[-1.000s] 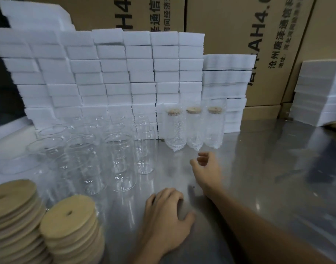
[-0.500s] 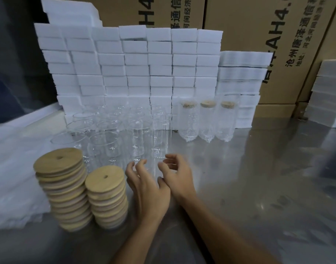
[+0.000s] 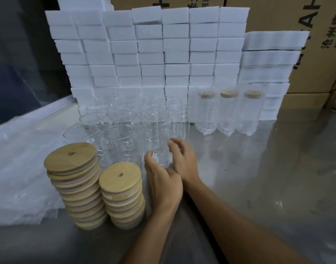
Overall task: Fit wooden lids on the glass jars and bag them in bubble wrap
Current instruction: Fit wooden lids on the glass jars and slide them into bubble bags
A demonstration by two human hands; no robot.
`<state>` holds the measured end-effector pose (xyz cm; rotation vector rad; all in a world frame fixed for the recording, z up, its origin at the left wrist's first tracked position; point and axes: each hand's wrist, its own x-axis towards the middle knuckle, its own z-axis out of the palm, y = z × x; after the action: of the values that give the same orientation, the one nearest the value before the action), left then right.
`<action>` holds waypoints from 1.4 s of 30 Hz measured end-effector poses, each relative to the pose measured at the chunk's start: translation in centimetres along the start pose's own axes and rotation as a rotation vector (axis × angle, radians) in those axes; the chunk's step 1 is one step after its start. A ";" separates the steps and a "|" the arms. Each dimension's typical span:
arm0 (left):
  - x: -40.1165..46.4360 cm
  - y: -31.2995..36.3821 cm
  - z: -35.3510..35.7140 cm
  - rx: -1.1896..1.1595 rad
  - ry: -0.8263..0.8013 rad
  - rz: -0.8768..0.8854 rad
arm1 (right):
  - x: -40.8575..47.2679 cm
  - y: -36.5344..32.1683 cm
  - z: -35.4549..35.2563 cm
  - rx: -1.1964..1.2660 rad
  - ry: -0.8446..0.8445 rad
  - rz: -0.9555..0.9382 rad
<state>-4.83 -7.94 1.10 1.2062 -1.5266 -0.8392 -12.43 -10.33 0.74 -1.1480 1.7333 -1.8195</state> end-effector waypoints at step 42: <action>-3.8 -0.8 -2.7 -0.258 -0.231 0.110 | -6.9 -1.9 -4.8 0.214 0.176 -0.059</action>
<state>-1.95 -4.38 0.12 0.8528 -1.5947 -1.0931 -11.46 -1.83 0.96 -0.9891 1.5617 -2.1386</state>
